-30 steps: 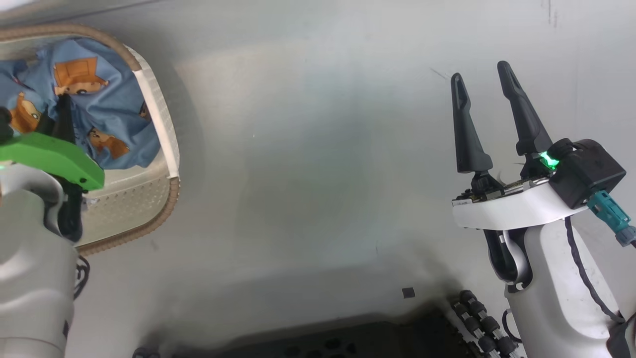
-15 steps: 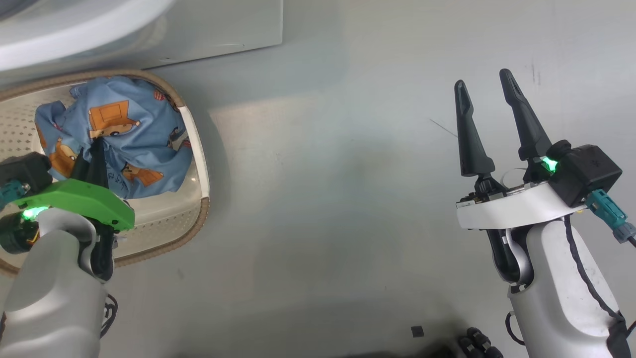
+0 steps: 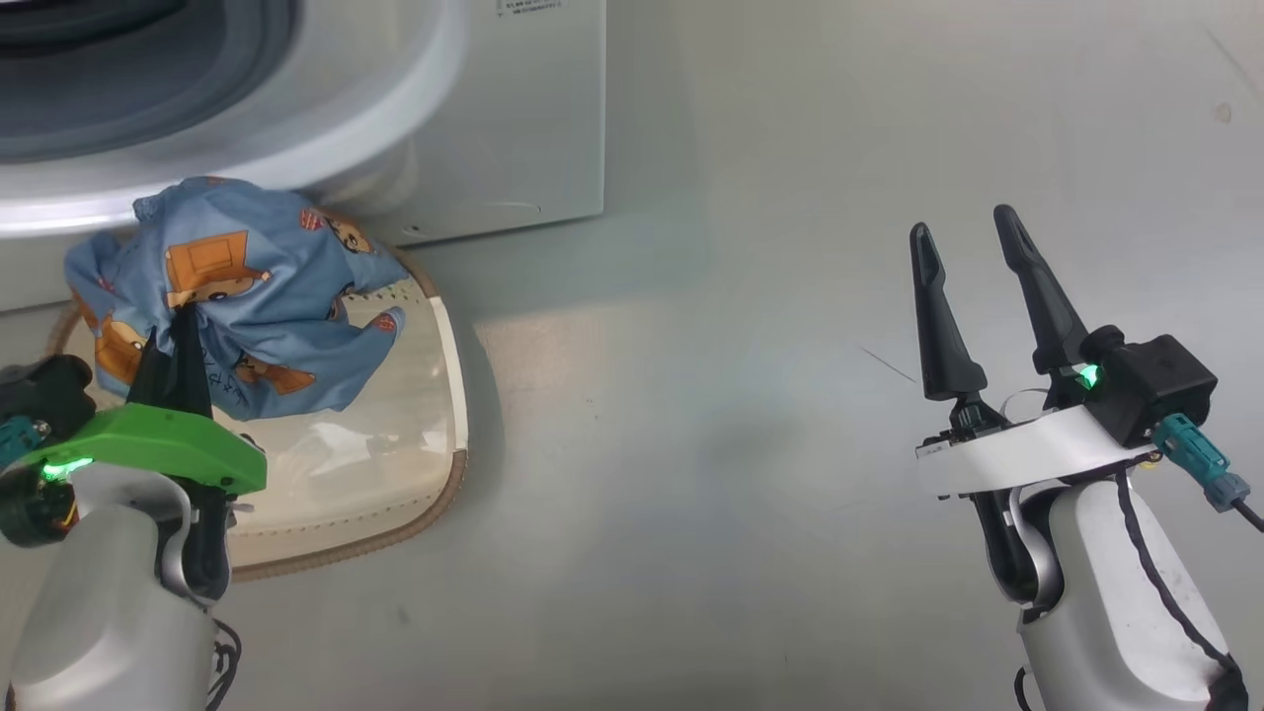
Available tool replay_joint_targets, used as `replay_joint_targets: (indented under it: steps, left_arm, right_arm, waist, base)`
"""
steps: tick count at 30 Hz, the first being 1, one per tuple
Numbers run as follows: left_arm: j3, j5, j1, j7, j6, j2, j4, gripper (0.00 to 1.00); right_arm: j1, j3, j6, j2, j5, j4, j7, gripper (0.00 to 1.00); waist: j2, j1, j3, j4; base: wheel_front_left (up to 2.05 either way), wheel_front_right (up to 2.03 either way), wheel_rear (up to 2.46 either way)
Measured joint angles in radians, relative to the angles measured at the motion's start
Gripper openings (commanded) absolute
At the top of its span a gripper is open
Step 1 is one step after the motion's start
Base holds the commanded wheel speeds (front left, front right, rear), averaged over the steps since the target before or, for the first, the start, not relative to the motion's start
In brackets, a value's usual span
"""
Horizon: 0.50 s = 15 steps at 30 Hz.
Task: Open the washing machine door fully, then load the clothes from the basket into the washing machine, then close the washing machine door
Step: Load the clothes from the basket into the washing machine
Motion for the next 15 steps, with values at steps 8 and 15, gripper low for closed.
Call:
replay_joint_targets:
  steps: [8, 15]
  left_arm:
    - [0.045, 0.039, 0.092, 0.0, 0.0, -0.002, -0.119, 0.0]
    - [0.071, 0.087, 0.167, 0.0, 0.0, -0.013, -0.224, 0.0]
  right_arm:
    - [0.04, -0.009, 0.008, 0.0, 0.0, 0.022, 0.0, 1.0]
    - [0.092, -0.015, 0.009, 0.0, 0.001, 0.049, 0.0, 1.0]
  waist:
    - [0.0, 0.0, -0.115, 0.018]
    - [0.0, 0.0, -0.217, 0.029]
  base:
    - [0.0, 0.0, 0.0]
    - [0.0, 0.0, 0.0]
